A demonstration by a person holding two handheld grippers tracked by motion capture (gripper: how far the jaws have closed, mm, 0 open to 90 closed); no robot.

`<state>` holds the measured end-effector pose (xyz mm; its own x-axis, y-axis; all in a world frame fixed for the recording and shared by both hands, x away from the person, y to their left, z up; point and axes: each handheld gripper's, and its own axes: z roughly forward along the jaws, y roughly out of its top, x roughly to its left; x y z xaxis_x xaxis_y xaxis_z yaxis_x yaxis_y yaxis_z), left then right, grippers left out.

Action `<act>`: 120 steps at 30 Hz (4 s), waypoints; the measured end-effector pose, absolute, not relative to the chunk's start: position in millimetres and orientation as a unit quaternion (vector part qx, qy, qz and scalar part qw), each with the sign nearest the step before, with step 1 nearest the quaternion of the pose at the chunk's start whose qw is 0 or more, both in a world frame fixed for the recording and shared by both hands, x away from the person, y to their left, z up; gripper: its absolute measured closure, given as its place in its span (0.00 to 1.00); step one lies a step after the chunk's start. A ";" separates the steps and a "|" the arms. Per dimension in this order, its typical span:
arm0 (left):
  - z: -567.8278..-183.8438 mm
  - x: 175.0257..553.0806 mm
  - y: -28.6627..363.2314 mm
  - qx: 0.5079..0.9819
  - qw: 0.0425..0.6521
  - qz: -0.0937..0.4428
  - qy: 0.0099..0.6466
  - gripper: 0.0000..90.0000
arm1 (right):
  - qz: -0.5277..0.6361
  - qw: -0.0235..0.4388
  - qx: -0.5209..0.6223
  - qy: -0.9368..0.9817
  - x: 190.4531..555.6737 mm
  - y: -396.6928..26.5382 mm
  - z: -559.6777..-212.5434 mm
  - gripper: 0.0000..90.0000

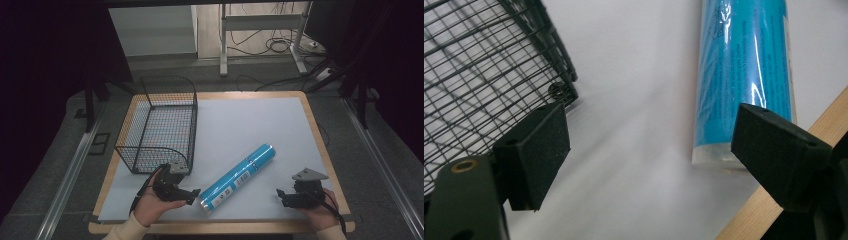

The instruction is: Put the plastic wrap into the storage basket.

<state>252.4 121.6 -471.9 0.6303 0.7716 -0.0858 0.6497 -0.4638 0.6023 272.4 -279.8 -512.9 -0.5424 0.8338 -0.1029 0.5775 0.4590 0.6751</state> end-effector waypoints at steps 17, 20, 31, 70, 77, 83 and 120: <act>-458.3 265.7 95.9 0.857 0.316 0.084 0.397 0.17 | 0.297 0.218 0.426 0.826 273.5 -280.1 -511.9 0.13; -457.4 267.2 93.0 0.860 0.316 0.081 0.392 0.17 | 0.297 0.219 0.426 0.826 273.5 -280.1 -511.8 0.13; -453.8 277.0 74.4 0.869 0.317 0.070 0.373 0.16 | 0.296 0.221 0.427 0.825 273.5 -279.8 -511.9 0.14; -451.5 307.9 -6.2 0.896 0.274 0.055 0.344 0.16 | 0.303 0.226 0.423 0.823 274.3 -280.0 -509.4 0.13; -458.9 321.1 -20.5 0.901 0.251 0.052 0.350 0.16 | 0.304 0.224 0.422 0.824 274.5 -280.2 -509.4 0.13; -465.9 329.1 -30.3 0.904 0.236 0.049 0.354 0.16 | 0.307 0.220 0.422 0.824 274.5 -280.0 -509.8 0.14; -488.8 353.2 -37.0 0.914 0.165 -0.011 0.370 0.34 | 0.310 0.228 0.422 0.821 275.5 -282.1 -506.8 0.13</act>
